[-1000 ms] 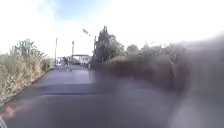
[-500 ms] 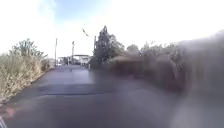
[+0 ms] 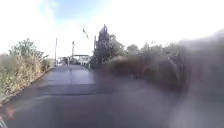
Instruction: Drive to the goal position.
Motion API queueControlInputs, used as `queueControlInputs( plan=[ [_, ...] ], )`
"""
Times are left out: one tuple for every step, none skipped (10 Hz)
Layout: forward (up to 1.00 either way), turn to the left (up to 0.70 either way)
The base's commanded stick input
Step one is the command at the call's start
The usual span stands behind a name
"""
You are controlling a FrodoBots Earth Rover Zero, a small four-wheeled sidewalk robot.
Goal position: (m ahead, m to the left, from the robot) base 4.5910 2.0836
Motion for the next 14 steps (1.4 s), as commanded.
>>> queueControlInputs(
  plan=[
    [1.00, 0.38],
    [1.00, 0.39],
    [1.00, 0.39],
    [1.00, 0.39],
    [1.00, 0.39],
    [1.00, 0.39],
    [1.00, 0.39],
    [1.00, 0.38],
    [1.00, 0.35],
    [1.00, 0.33],
    [1.00, 0.31],
    [1.00, 0.19],
    [1.00, 0.11],
    [1.00, 0.03]
  ],
)
